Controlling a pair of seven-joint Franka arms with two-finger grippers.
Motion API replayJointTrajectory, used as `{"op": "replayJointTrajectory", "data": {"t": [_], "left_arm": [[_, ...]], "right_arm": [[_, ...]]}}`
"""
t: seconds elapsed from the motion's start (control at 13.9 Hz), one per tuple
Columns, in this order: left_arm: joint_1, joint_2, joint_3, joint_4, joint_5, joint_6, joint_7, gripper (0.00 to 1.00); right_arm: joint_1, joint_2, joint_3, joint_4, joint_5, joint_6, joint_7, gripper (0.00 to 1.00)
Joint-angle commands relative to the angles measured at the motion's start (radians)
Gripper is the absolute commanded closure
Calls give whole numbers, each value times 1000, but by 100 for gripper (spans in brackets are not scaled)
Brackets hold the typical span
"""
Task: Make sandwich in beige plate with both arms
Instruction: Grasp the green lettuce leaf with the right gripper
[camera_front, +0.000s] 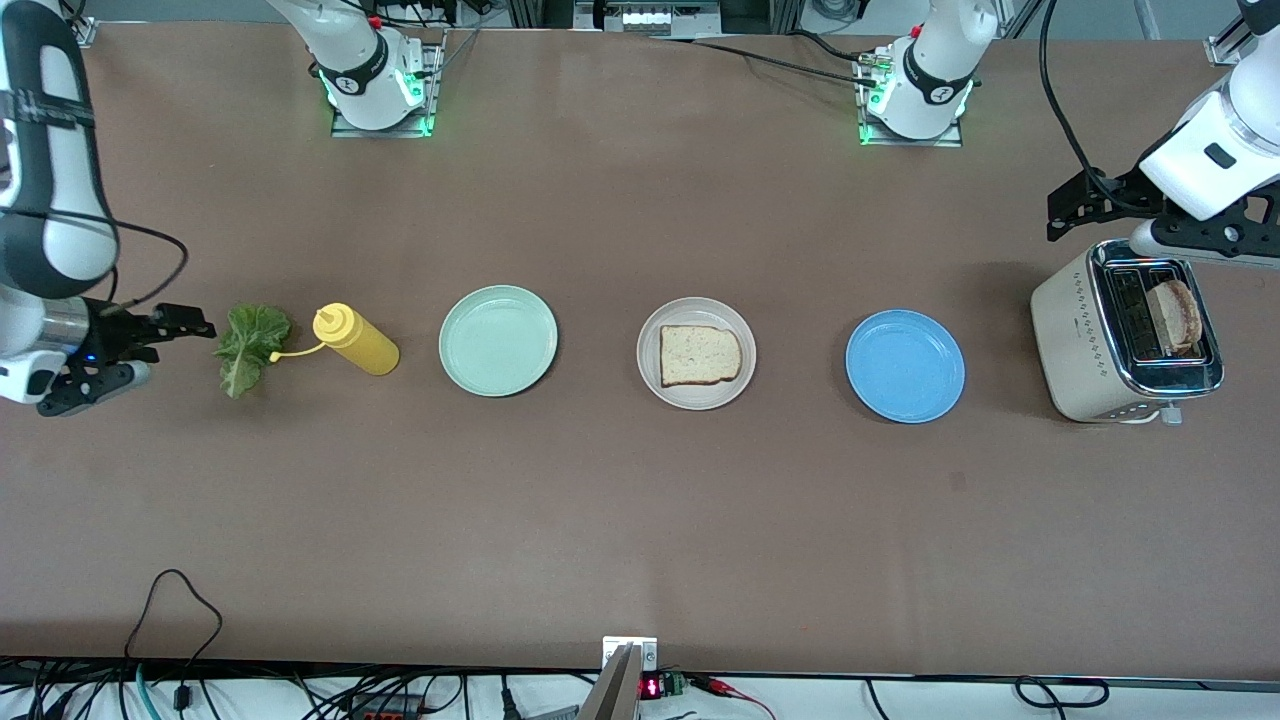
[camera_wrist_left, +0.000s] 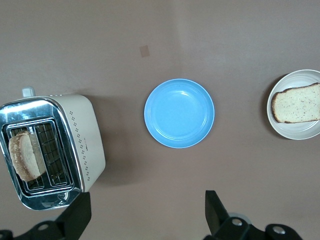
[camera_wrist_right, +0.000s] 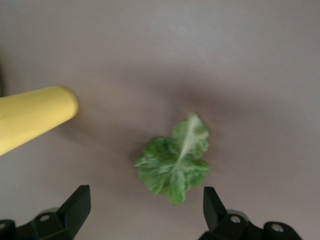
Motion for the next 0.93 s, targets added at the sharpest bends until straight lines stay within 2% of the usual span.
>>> {"op": "replayJointTrajectory", "data": {"t": [0.0,0.14,0.22,0.57,0.65,0.79,0.86], "left_arm": [[-12,-7,7,1,16,-4,-2,0],[-12,-7,7,1,16,-4,-2,0],[-12,-7,7,1,16,-4,-2,0],[-12,-7,7,1,16,-4,-2,0],[-12,-5,7,1,16,-4,-2,0],[-12,-7,7,1,16,-4,-2,0],[-12,-5,7,1,16,-4,-2,0]], "right_arm": [[-18,56,-7,-102,-30,237,67,0],[-33,76,-7,-211,-30,446,74,0],[-35,86,-7,-232,-29,491,87,0],[-35,112,-6,-236,-24,500,146,0],[-35,112,-6,-236,-24,502,146,9],[-35,112,-6,-234,-24,503,146,52],[-35,112,-6,-234,-24,506,146,63]]}}
